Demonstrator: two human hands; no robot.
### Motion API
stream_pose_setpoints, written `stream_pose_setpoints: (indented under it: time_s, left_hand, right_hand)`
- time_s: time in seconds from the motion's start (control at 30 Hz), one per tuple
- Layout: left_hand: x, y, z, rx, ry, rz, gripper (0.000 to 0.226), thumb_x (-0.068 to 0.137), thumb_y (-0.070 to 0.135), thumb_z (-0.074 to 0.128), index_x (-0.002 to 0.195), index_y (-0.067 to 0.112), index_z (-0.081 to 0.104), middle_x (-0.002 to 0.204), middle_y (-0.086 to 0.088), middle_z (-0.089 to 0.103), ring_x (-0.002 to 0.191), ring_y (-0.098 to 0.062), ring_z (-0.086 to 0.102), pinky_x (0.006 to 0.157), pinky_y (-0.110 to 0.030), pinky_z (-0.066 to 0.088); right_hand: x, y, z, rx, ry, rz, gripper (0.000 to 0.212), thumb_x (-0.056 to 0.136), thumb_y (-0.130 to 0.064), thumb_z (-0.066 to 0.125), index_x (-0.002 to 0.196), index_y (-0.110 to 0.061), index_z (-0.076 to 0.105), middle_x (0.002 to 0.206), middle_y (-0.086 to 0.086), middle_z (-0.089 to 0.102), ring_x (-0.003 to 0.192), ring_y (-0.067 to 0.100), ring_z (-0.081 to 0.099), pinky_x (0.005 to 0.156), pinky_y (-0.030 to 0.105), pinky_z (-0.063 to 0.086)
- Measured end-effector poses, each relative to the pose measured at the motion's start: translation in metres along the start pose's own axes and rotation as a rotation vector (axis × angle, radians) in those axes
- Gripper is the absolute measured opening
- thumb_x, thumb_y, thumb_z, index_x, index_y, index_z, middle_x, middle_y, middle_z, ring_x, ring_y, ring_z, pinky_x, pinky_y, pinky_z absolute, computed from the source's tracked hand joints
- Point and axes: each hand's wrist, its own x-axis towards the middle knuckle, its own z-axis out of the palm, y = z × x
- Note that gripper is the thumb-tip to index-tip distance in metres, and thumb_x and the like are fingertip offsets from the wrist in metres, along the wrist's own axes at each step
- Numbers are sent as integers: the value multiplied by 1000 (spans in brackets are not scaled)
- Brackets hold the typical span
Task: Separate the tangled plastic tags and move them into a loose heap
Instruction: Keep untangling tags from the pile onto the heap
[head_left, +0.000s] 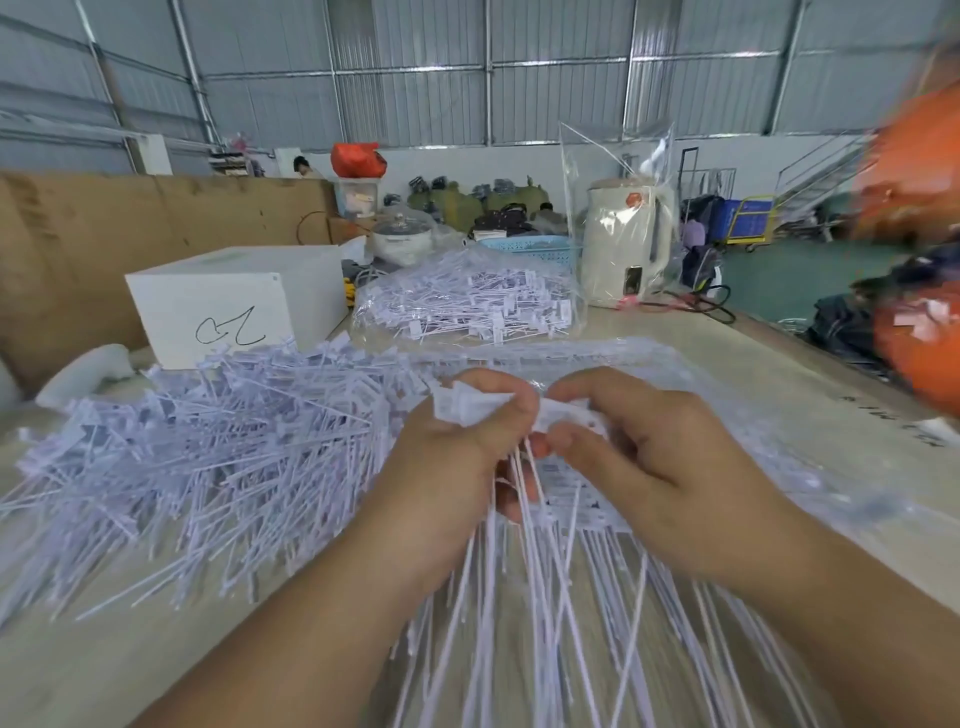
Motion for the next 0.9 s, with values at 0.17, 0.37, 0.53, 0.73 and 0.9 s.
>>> stream_pose_setpoints:
  time_s: [0.17, 0.37, 0.53, 0.73, 0.9]
  left_hand:
    - [-1, 0, -2, 124, -173, 2, 16, 76, 43, 72, 75, 28, 70, 73, -2, 71, 60, -17, 65, 51, -28, 50]
    - [0, 4, -5, 41, -187, -33, 10, 73, 20, 77, 71, 23, 67, 61, -12, 63, 41, -20, 56, 39, -20, 41]
    - [2, 7, -6, 4, -141, -53, 6, 72, 24, 69, 66, 24, 67, 58, -11, 62, 39, -20, 54, 38, -21, 41]
    - [-2, 3, 7, -262, -72, -171, 14, 67, 25, 67, 55, 21, 70, 56, -6, 60, 38, -15, 52, 39, -20, 41]
    - [0, 2, 6, -346, -39, -274, 19, 77, 25, 65, 69, 8, 69, 53, -8, 58, 34, -15, 53, 34, -17, 41]
  right_hand:
    - [-2, 5, 4, -22, -165, -15, 37, 91, -55, 45, 124, -38, 42, 56, -10, 50, 46, 10, 47, 45, 18, 28]
    - [1, 2, 0, 89, -234, 5, 49, 86, -64, 49, 128, -38, 46, 81, -2, 69, 59, 10, 59, 55, 30, 47]
    - [1, 4, -8, 84, -197, 67, 40, 92, -52, 54, 68, -21, 51, 51, -8, 40, 45, 7, 37, 46, 21, 28]
    - [5, -4, 0, 141, 72, 110, 31, 92, -30, 63, 63, -29, 56, 46, -10, 40, 42, 6, 36, 43, 17, 27]
    - [3, -15, 8, 113, 167, 95, 29, 94, -34, 58, 67, -23, 55, 45, -11, 40, 40, 6, 37, 42, 13, 25]
